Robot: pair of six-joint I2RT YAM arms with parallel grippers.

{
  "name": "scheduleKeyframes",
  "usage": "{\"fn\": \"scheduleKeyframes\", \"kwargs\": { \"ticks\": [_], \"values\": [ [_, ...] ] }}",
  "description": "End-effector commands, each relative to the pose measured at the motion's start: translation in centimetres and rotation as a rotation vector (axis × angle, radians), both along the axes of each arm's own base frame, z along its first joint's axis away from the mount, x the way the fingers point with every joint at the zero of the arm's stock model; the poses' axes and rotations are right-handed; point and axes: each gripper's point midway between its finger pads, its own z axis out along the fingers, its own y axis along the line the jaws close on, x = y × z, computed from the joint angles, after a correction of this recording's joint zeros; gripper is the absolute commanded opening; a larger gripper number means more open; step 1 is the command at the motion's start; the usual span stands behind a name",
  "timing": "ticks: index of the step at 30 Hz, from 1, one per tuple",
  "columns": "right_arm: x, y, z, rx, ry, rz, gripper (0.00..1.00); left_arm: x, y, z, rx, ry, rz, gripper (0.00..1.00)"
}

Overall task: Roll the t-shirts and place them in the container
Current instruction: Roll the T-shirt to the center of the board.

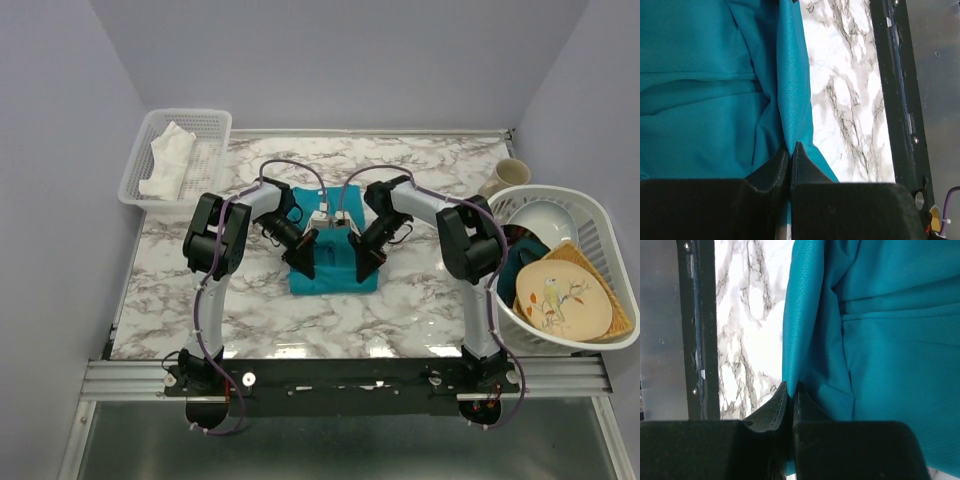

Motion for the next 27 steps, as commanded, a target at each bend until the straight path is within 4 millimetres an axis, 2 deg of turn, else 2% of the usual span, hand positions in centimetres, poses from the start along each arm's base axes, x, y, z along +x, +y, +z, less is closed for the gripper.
{"fn": "scheduleKeyframes", "kwargs": {
  "ticks": [1,4,8,10,11,12,13,14,15,17,18,19,20,21,22,23,24,25,26,27],
  "values": [
    [-0.2,-2.7,-1.5,-0.178,0.082,0.027,0.11,-1.7,3.3,0.2,0.152,0.18,0.007,0.12],
    [0.5,-2.7,-2.0,-0.214,0.116,0.024,0.11,-1.2,3.5,-0.1,0.147,0.182,0.018,0.16],
    [1.3,-2.8,-3.3,-0.282,0.159,0.008,0.11,-0.8,3.6,-0.2,0.13,0.175,0.033,0.3],
    [2.5,-2.5,-3.6,-0.303,0.15,0.0,0.11,-0.1,3.7,0.7,0.13,0.156,0.079,0.36],
    [2.2,-2.8,-4.2,-0.338,0.193,-0.002,0.11,0.6,3.6,0.4,0.128,0.114,0.104,0.38],
    [2.4,-2.9,-4.5,-0.355,0.198,-0.001,0.11,1.3,3.6,1.5,0.125,0.056,0.129,0.39],
    [3.1,-2.7,-4.5,-0.359,0.183,-0.007,0.11,1.9,4.0,1.7,0.137,0.013,0.149,0.43],
    [3.3,-2.6,-4.6,-0.372,0.189,-0.017,0.11,2.6,4.1,1.3,0.16,-0.024,0.186,0.44],
    [3.3,-2.6,-5.1,-0.384,0.198,-0.02,0.11,3.2,4.4,2.4,0.169,-0.098,0.213,0.46],
    [3.8,-2.3,-5.4,-0.406,0.205,-0.043,0.12,4.1,5.8,1.5,0.244,-0.187,0.275,0.5],
    [3.8,-2.4,-5.8,-0.421,0.213,-0.048,0.12,4.3,6.3,2.5,0.245,-0.256,0.297,0.51],
    [3.7,-2.4,-6.0,-0.434,0.222,-0.054,0.12,4.3,6.9,2.5,0.261,-0.291,0.308,0.52],
    [3.8,-2.3,-6.1,-0.45,0.227,-0.066,0.12,4.0,7.8,1.6,0.295,-0.328,0.314,0.52],
    [3.8,-2.4,-6.2,-0.462,0.223,-0.063,0.12,4.1,8.1,2.9,0.285,-0.404,0.33,0.52],
    [3.8,-2.3,-6.4,-0.47,0.225,-0.061,0.13,4.0,8.2,3.3,0.277,-0.452,0.339,0.54],
    [3.5,-2.3,-6.6,-0.484,0.228,-0.057,0.13,3.6,8.2,2.4,0.271,-0.507,0.343,0.55],
    [3.5,-2.4,-6.8,-0.503,0.22,-0.05,0.13,3.5,8.0,4.3,0.241,-0.616,0.352,0.57],
    [3.3,-2.5,-7.1,-0.518,0.226,-0.046,0.14,3.3,7.7,4.5,0.23,-0.681,0.344,0.61],
    [3.0,-2.4,-7.3,-0.532,0.229,-0.039,0.14,2.9,7.4,3.4,0.22,-0.765,0.337,0.62],
    [3.1,-2.5,-7.4,-0.547,0.218,-0.036,0.14,2.6,6.6,4.8,0.207,-0.9,0.327,0.63]
  ]
}}
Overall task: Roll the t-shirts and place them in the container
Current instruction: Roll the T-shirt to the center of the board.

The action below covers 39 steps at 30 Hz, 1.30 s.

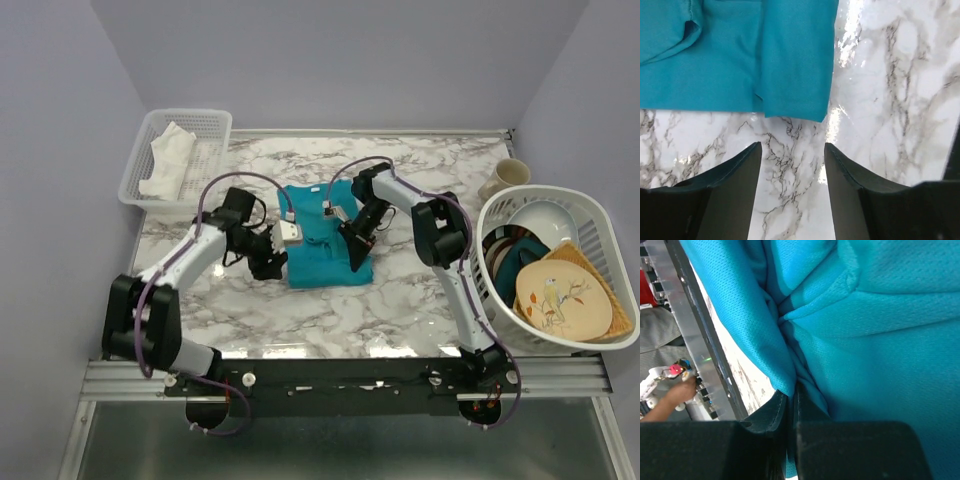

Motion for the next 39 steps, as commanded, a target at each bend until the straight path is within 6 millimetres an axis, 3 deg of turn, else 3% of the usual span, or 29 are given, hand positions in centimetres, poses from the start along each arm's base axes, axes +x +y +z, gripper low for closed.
{"fn": "scheduleKeyframes", "kwargs": {
  "ticks": [1,2,3,7,11,14,15,17,18,23,30,35,37,38,39],
  "values": [
    [-1.3,-3.7,-4.8,-0.258,0.023,0.117,0.14,1.6,-1.7,1.1,0.055,-0.505,-0.037,0.64],
    [-1.4,-3.7,-5.1,-0.27,0.026,0.121,0.15,1.4,-1.9,0.2,0.04,-0.59,-0.042,0.65],
    [-1.4,-3.8,-5.2,-0.278,0.027,0.121,0.15,1.5,-2.0,1.7,0.029,-0.702,-0.031,0.66],
    [-1.5,-3.8,-5.2,-0.279,0.026,0.126,0.15,-0.2,-4.2,2.4,-0.042,-0.905,-0.092,0.69],
    [-1.5,-3.8,-5.2,-0.279,0.026,0.123,0.15,-2.9,-5.7,0.5,-0.049,-0.968,-0.21,0.69],
    [-1.5,-3.8,-5.1,-0.276,0.027,0.124,0.15,-3.7,-6.4,-1.1,-0.002,-1.014,-0.27,0.69],
    [-1.5,-3.8,-5.1,-0.276,0.027,0.124,0.15,-3.7,-6.4,-2.3,0.034,-0.997,-0.287,0.69],
    [-1.5,-3.8,-5.1,-0.275,0.027,0.125,0.15,-2.8,-6.4,-2.7,0.083,-1.026,-0.251,0.69],
    [-1.5,-3.7,-5.1,-0.273,0.027,0.126,0.15,-2.9,-6.4,-4.2,0.124,-1.003,-0.275,0.69],
    [-1.5,-3.7,-5.2,-0.276,0.027,0.124,0.15,-1.1,-5.8,-6.0,0.248,-1.045,-0.251,0.66],
    [-1.5,-3.8,-5.2,-0.273,0.026,0.129,0.15,-1.2,-4.4,-8.6,0.347,-0.962,-0.255,0.53],
    [-1.5,-3.7,-5.1,-0.272,0.024,0.127,0.17,-2.9,-4.6,-10.2,0.374,-0.732,-0.296,0.31],
    [-1.4,-3.7,-5.1,-0.269,0.023,0.125,0.26,-3.9,-4.8,-11.1,0.362,-0.608,-0.307,0.28],
    [-1.4,-3.6,-5.0,-0.265,0.018,0.128,0.29,-4.5,-5.9,-10.7,0.318,-0.531,-0.324,0.22],
    [-1.4,-3.8,-4.8,-0.259,0.012,0.135,0.4,-4.5,-5.6,-11.0,0.325,-0.49,-0.321,0.19]
  ]
}}
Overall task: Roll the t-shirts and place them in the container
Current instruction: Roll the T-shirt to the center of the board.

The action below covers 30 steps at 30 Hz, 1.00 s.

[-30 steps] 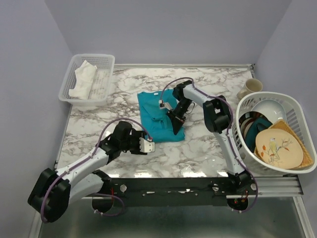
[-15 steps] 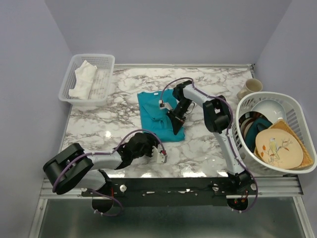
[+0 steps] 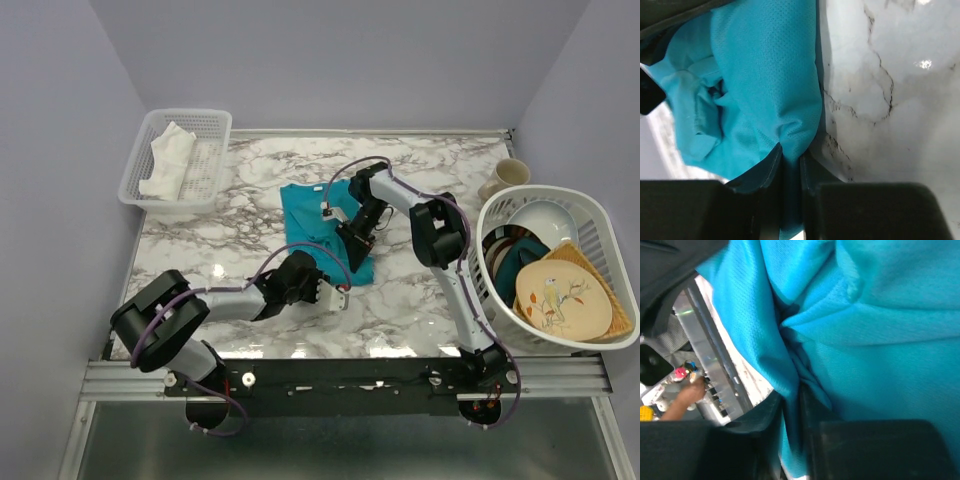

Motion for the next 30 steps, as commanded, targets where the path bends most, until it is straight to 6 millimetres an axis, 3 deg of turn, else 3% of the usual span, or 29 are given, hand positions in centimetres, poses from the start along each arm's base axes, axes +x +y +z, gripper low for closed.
{"fn": "scheduleKeyframes", "kwargs": {
  "ticks": [1,2,3,4,5,6,7,8,9,10,11,12,15,16,17,18,20,21,22,23,27,30],
  "values": [
    [-1.1,-3.9,-4.5,-0.17,-0.004,0.146,0.47,-4.7,1.7,-4.4,0.112,0.414,0.006,0.17],
    [-0.2,-3.5,-3.4,-0.125,-0.064,0.133,0.52,-4.6,1.6,-4.1,0.115,0.438,0.004,0.13],
    [-0.7,-4.0,-3.1,-0.095,-0.052,0.106,0.71,-4.5,1.6,-4.0,0.104,0.467,0.003,0.11],
    [-0.1,-4.1,-2.6,-0.073,-0.087,0.083,0.73,-4.6,1.6,-3.8,0.089,0.498,-0.005,0.07],
    [1.8,-3.7,-0.8,-0.019,-0.215,0.055,0.77,-4.7,1.4,-3.0,0.088,0.549,-0.02,0.07],
    [2.8,-4.3,-0.1,-0.001,-0.255,0.016,0.9,-5.5,0.8,-2.9,0.062,0.625,-0.053,0.06],
    [2.4,-4.7,0.5,0.021,-0.267,-0.01,0.99,-5.2,1.1,-2.5,0.039,0.67,-0.039,0.06],
    [4.2,-4.5,1.0,0.063,-0.36,-0.047,0.99,-5.8,1.4,-2.1,0.043,0.733,-0.038,0.06],
    [5.5,-5.1,3.9,0.099,-0.447,-0.113,1.0,-5.0,0.7,-1.1,0.005,0.742,-0.04,0.05],
    [5.7,-5.3,4.7,0.128,-0.479,-0.142,1.0,-4.9,0.5,-0.5,-0.033,0.775,-0.047,0.05],
    [5.9,-5.7,4.1,0.144,-0.527,-0.168,1.0,-5.7,0.8,-0.2,-0.023,0.828,-0.058,0.05],
    [6.2,-6.2,7.0,0.181,-0.637,-0.179,1.0,-5.0,0.4,0.2,-0.026,0.829,-0.072,0.05],
    [4.8,-7.0,7.0,0.254,-0.841,-0.106,1.0,-4.7,0.2,0.9,-0.055,0.892,-0.073,0.05],
    [4.6,-6.9,9.8,0.301,-0.968,-0.086,0.99,-4.5,0.2,0.9,-0.065,0.908,-0.071,0.05],
    [4.8,-6.5,10.4,0.34,-1.063,-0.055,1.0,-4.8,0.2,1.1,-0.077,0.943,-0.074,0.06],
    [2.8,-6.1,9.0,0.359,-1.084,0.017,1.0,-4.4,0.0,1.2,-0.089,0.964,-0.076,0.06],
    [2.6,-5.1,11.3,0.41,-1.28,0.08,1.0,-4.7,-0.1,1.3,-0.095,1.018,-0.073,0.07],
    [0.5,-4.3,9.7,0.433,-1.295,0.151,1.0,-4.1,-0.1,1.6,-0.108,1.019,-0.07,0.07],
    [0.1,-4.0,9.7,0.437,-1.341,0.179,0.99,-4.0,0.0,1.6,-0.111,1.032,-0.069,0.07],
    [0.2,-3.1,10.9,0.475,-1.431,0.201,1.0,-3.9,0.1,1.7,-0.123,1.037,-0.074,0.08],
    [-2.9,-0.7,8.8,0.536,-1.392,0.304,0.99,-3.8,0.1,2.3,-0.144,1.091,-0.071,0.08],
    [-3.0,0.2,8.1,0.534,-1.385,0.311,1.0,-3.8,0.1,2.7,-0.148,1.09,-0.073,0.08]
  ]
}}
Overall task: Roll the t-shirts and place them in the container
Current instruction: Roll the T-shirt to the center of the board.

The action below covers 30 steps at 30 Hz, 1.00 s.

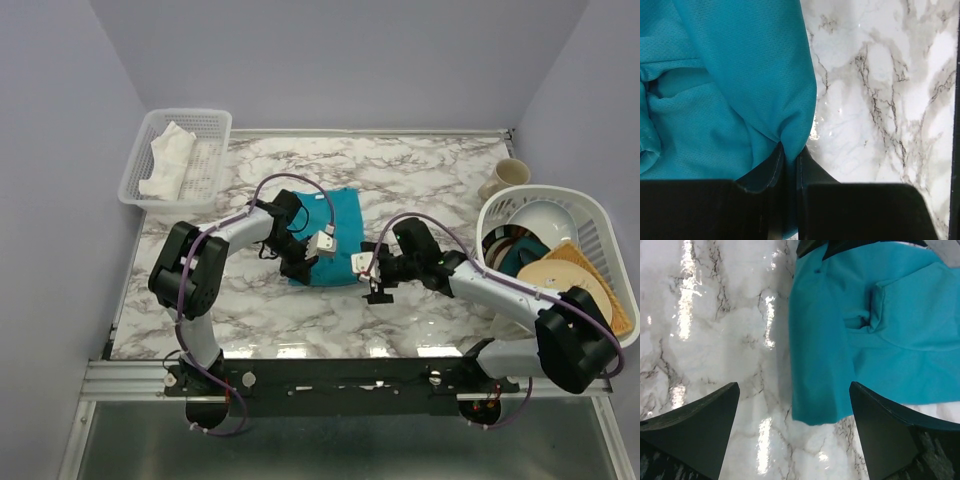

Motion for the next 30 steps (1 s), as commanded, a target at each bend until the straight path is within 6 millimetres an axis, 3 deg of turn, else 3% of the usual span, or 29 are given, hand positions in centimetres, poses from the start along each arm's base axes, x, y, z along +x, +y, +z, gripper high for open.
{"fn": "scheduleKeyframes", "kwargs": {
  "ticks": [1,7,14,17,20,21,24,29,30],
  "values": [
    [2.2,2.4,0.9,0.039,-0.154,0.016,1.0,-1.9,-0.3,1.1,-0.04,0.103,-0.018,0.08],
    [2.4,3.3,-1.3,-0.026,-0.144,0.048,1.0,-1.9,-0.3,1.5,-0.046,0.108,-0.03,0.09],
    [1.0,3.8,-3.4,-0.145,-0.092,0.147,0.97,-1.6,-0.3,1.6,-0.051,0.118,-0.037,0.09],
    [1.0,3.9,-3.6,-0.178,-0.071,0.161,0.82,-1.4,-0.2,1.7,-0.059,0.12,-0.037,0.09],
    [1.4,3.6,-4.3,-0.217,-0.035,0.124,0.59,-1.3,0.0,2.0,-0.077,0.136,-0.036,0.1],
    [1.4,3.4,-4.6,-0.23,-0.019,0.115,0.46,-1.2,0.0,2.3,-0.085,0.142,-0.036,0.1],
    [0.9,2.9,-4.9,-0.264,0.044,0.082,0.33,-1.1,0.3,2.7,-0.099,0.172,-0.023,0.1],
    [0.1,2.2,-5.0,-0.308,0.135,0.07,0.25,-1.5,0.8,3.2,-0.103,0.199,-0.021,0.11],
    [0.2,2.3,-4.6,-0.301,0.146,0.071,0.15,-1.6,0.9,3.4,-0.101,0.207,-0.018,0.12]
  ]
}}
